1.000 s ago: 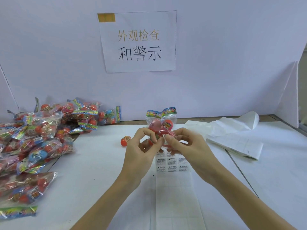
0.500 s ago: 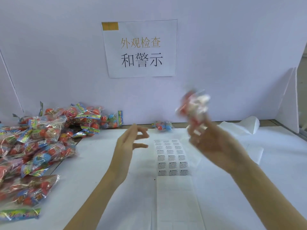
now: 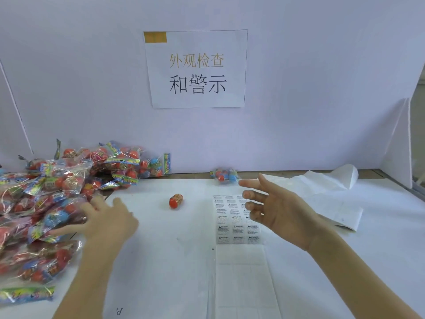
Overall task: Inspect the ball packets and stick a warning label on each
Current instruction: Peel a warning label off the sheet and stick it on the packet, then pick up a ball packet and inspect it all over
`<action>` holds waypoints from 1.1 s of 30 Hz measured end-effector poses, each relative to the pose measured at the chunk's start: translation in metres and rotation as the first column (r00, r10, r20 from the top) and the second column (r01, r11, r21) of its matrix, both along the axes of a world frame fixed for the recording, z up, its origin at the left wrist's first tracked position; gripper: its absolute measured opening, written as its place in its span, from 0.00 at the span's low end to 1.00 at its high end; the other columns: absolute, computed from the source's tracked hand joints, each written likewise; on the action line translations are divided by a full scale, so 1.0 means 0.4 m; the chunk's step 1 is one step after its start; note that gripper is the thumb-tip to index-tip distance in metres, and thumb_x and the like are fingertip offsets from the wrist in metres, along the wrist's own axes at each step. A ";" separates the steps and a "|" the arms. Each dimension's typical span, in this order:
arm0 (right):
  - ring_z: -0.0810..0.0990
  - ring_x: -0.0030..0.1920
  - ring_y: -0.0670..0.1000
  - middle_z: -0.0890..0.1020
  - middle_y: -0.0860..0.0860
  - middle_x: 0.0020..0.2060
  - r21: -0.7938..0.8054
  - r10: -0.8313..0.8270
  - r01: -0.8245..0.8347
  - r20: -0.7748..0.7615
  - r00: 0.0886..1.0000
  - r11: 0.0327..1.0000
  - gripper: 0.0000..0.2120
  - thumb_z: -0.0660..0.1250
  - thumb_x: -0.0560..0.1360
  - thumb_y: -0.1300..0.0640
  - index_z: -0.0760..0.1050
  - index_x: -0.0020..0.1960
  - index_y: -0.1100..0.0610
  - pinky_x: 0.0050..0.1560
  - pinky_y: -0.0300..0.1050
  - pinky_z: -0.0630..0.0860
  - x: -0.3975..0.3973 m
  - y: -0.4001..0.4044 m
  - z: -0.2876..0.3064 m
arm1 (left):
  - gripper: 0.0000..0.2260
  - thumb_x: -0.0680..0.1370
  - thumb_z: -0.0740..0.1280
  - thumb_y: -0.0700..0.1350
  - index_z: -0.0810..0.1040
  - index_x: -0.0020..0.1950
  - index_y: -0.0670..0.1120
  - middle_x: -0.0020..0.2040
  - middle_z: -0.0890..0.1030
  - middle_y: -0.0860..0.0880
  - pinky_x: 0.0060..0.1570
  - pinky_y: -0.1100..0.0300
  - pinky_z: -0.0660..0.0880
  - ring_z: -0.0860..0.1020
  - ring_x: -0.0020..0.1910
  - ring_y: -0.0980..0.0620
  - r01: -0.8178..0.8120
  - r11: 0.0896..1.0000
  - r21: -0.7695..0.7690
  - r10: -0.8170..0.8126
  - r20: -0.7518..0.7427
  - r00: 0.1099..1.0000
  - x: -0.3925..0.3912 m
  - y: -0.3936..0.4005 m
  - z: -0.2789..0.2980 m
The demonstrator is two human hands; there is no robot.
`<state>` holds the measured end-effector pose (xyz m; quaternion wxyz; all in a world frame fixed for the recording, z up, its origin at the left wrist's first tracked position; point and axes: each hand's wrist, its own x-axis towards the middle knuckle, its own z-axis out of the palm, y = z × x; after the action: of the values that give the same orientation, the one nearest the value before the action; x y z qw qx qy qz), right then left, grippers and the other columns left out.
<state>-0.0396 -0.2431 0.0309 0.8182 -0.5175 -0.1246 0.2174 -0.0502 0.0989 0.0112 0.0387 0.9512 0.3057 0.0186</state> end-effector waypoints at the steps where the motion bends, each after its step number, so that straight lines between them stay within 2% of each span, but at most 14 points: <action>1: 0.78 0.41 0.50 0.81 0.52 0.46 -0.006 -0.010 0.010 -0.008 1.000 1.000 0.31 0.82 0.66 0.39 0.85 0.62 0.56 0.40 0.41 0.77 0.001 0.004 0.000 | 0.20 0.85 0.58 0.49 0.63 0.78 0.48 0.76 0.54 0.38 0.73 0.28 0.57 0.48 0.78 0.37 -0.032 0.998 -0.057 0.029 -0.049 0.998 -0.005 0.029 -0.001; 3: 0.78 0.40 0.50 0.81 0.52 0.45 -0.007 -0.020 0.020 -0.020 1.000 1.000 0.29 0.83 0.65 0.40 0.86 0.60 0.56 0.40 0.41 0.77 0.000 0.011 0.002 | 0.20 0.84 0.58 0.45 0.62 0.77 0.47 0.75 0.54 0.39 0.71 0.32 0.63 0.48 0.77 0.38 -0.030 0.999 -0.025 0.029 -0.063 0.998 -0.003 0.054 -0.009; 6: 0.78 0.40 0.50 0.80 0.52 0.44 -0.020 -0.028 0.027 -0.031 0.999 0.999 0.24 0.80 0.69 0.42 0.86 0.58 0.56 0.40 0.41 0.77 -0.001 0.011 -0.003 | 0.20 0.83 0.61 0.40 0.64 0.75 0.44 0.73 0.57 0.38 0.68 0.42 0.69 0.57 0.74 0.35 0.059 0.998 0.023 -0.059 0.000 0.998 0.013 0.033 -0.018; 8: 0.78 0.40 0.50 0.80 0.51 0.44 -0.034 -0.034 0.032 -0.042 0.999 0.999 0.20 0.76 0.73 0.43 0.87 0.58 0.56 0.40 0.41 0.77 -0.003 0.010 -0.005 | 0.19 0.82 0.60 0.39 0.66 0.73 0.44 0.72 0.61 0.38 0.68 0.48 0.70 0.63 0.71 0.35 0.104 0.990 0.094 -0.107 0.022 0.994 0.016 0.014 -0.030; 11: 0.78 0.40 0.50 0.80 0.51 0.44 -0.052 -0.036 0.034 -0.042 0.998 0.998 0.18 0.74 0.75 0.44 0.86 0.58 0.55 0.41 0.41 0.78 -0.007 0.013 -0.007 | 0.15 0.82 0.61 0.40 0.69 0.69 0.44 0.68 0.68 0.42 0.65 0.55 0.69 0.73 0.65 0.42 0.131 0.981 0.141 -0.147 0.106 0.983 0.026 0.010 -0.045; 14: 0.79 0.40 0.49 0.81 0.51 0.44 -0.064 -0.036 0.033 -0.049 0.998 0.997 0.16 0.73 0.77 0.46 0.87 0.58 0.56 0.40 0.41 0.78 -0.009 0.015 -0.008 | 0.14 0.79 0.67 0.34 0.74 0.64 0.36 0.64 0.68 0.37 0.53 0.51 0.71 0.75 0.60 0.36 0.157 0.985 0.071 -0.168 0.201 0.965 0.038 0.013 -0.060; 15: 0.79 0.40 0.49 0.81 0.52 0.44 -0.071 -0.042 0.038 -0.056 0.998 0.997 0.15 0.72 0.78 0.47 0.87 0.57 0.56 0.40 0.41 0.78 -0.011 0.016 -0.008 | 0.13 0.78 0.70 0.35 0.76 0.61 0.35 0.62 0.69 0.36 0.53 0.50 0.69 0.73 0.58 0.34 0.167 0.980 0.113 -0.189 0.235 0.954 0.038 0.015 -0.061; 18: 0.79 0.40 0.50 0.81 0.52 0.43 -0.080 -0.059 0.053 -0.068 0.996 0.995 0.15 0.71 0.77 0.47 0.87 0.56 0.56 0.40 0.41 0.78 -0.016 0.019 -0.005 | 0.14 0.74 0.76 0.37 0.80 0.55 0.32 0.60 0.72 0.32 0.55 0.44 0.64 0.69 0.59 0.33 0.099 0.978 0.185 -0.152 0.302 0.941 0.041 0.026 -0.078; 21: 0.78 0.39 0.50 0.81 0.52 0.43 -0.080 -0.063 0.058 -0.070 0.996 0.995 0.15 0.71 0.77 0.47 0.87 0.55 0.57 0.40 0.41 0.78 -0.016 0.017 -0.003 | 0.20 0.75 0.75 0.38 0.76 0.61 0.27 0.61 0.73 0.25 0.58 0.41 0.64 0.70 0.61 0.29 0.071 0.989 0.133 -0.109 0.309 0.945 0.041 0.023 -0.107; 24: 0.78 0.39 0.50 0.81 0.52 0.43 -0.093 -0.062 0.056 -0.070 0.996 0.994 0.15 0.71 0.77 0.47 0.87 0.55 0.56 0.41 0.41 0.78 -0.017 0.019 -0.004 | 0.19 0.79 0.71 0.42 0.75 0.67 0.34 0.63 0.75 0.32 0.58 0.45 0.68 0.72 0.61 0.33 0.099 0.979 0.176 -0.139 0.232 0.963 0.049 0.022 -0.102; 26: 0.78 0.40 0.50 0.81 0.52 0.43 -0.097 -0.068 0.061 -0.072 0.995 0.993 0.15 0.71 0.77 0.48 0.87 0.56 0.57 0.41 0.41 0.78 -0.015 0.019 -0.006 | 0.16 0.81 0.68 0.42 0.75 0.67 0.38 0.62 0.77 0.37 0.57 0.45 0.69 0.74 0.60 0.35 0.155 0.967 0.203 -0.205 0.260 0.944 0.062 0.029 -0.092; 30: 0.78 0.40 0.50 0.81 0.52 0.43 -0.114 -0.085 0.076 -0.074 0.994 0.991 0.16 0.70 0.78 0.49 0.85 0.58 0.59 0.43 0.42 0.77 -0.009 0.015 -0.013 | 0.11 0.83 0.66 0.39 0.78 0.64 0.35 0.57 0.82 0.35 0.57 0.41 0.71 0.77 0.57 0.33 0.376 0.926 -0.034 -0.283 0.598 0.750 0.082 -0.001 -0.089; 32: 0.78 0.39 0.49 0.81 0.52 0.43 -0.135 -0.092 0.081 -0.078 0.993 0.988 0.16 0.70 0.78 0.49 0.85 0.59 0.59 0.42 0.42 0.77 -0.007 0.016 -0.017 | 0.09 0.84 0.67 0.43 0.78 0.63 0.41 0.54 0.85 0.45 0.57 0.46 0.75 0.81 0.56 0.41 0.553 0.808 -0.203 -0.258 0.722 0.643 0.073 -0.056 -0.075; 33: 0.78 0.39 0.49 0.81 0.51 0.42 -0.146 -0.093 0.082 -0.074 0.993 0.986 0.16 0.70 0.78 0.49 0.84 0.59 0.59 0.42 0.41 0.77 -0.006 0.017 -0.019 | 0.08 0.84 0.67 0.45 0.79 0.61 0.45 0.53 0.85 0.52 0.55 0.50 0.77 0.82 0.54 0.50 0.621 0.728 -0.289 -0.233 0.748 0.621 0.065 -0.088 -0.068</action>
<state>-0.0419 -0.2362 0.0233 0.7923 -0.5703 -0.0529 0.2103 -0.0241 0.0638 -0.0162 0.4056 0.8753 0.0170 0.2629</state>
